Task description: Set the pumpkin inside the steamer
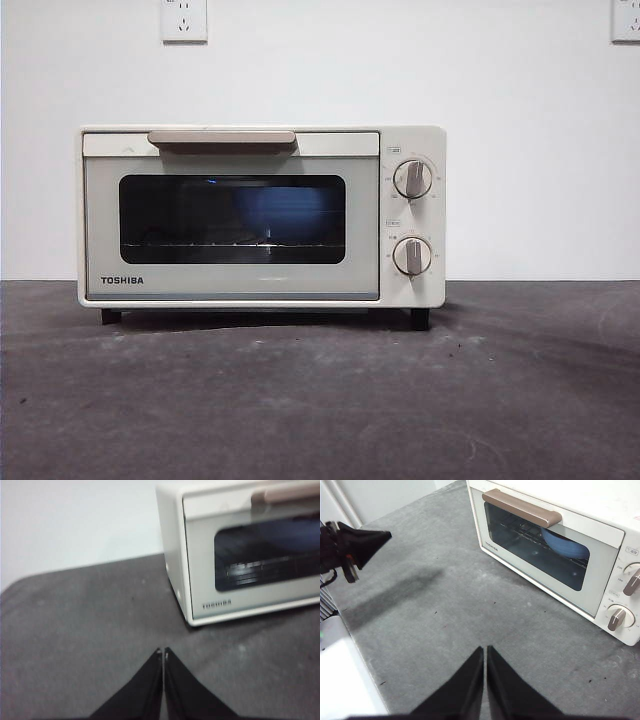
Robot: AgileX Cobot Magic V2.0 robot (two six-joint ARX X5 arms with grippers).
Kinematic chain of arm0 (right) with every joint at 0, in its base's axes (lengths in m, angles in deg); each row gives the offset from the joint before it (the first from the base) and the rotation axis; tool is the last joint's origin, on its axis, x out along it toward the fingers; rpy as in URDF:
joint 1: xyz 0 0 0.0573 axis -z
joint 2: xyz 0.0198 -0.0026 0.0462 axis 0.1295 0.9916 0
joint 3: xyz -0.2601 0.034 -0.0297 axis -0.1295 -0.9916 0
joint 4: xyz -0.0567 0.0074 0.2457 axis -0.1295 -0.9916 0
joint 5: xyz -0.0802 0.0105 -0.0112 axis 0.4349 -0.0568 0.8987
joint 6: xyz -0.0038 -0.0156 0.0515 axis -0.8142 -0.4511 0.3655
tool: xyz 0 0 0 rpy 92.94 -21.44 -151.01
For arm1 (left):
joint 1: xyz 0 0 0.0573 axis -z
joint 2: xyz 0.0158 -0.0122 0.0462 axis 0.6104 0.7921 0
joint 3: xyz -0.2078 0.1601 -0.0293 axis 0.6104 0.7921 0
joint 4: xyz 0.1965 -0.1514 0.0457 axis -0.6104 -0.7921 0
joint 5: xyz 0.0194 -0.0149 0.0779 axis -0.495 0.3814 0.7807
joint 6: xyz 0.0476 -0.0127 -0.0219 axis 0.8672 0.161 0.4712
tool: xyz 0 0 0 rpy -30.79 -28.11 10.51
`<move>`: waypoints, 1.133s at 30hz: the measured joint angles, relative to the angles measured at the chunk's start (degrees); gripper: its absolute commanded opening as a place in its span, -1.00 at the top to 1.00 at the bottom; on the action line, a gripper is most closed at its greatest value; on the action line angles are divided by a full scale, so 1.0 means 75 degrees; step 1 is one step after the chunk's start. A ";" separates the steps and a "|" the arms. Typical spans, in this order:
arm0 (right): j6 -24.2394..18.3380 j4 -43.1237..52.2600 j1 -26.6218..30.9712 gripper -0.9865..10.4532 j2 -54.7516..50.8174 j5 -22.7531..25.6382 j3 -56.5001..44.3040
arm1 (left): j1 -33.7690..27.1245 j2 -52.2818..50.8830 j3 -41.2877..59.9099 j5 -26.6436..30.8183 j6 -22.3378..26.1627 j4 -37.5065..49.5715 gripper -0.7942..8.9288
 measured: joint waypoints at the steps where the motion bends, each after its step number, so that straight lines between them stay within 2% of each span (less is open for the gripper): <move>1: 0.0000 0.0000 0.0000 0.82 0.0000 0.0000 0.0000 | 0.0000 0.0000 0.0026 0.0000 0.0000 -0.0114 0.80; 34: 0.0000 0.0003 0.0000 0.82 0.0000 0.0000 0.0000 | 0.0009 -0.0006 0.0125 0.0009 0.0003 -0.0245 0.80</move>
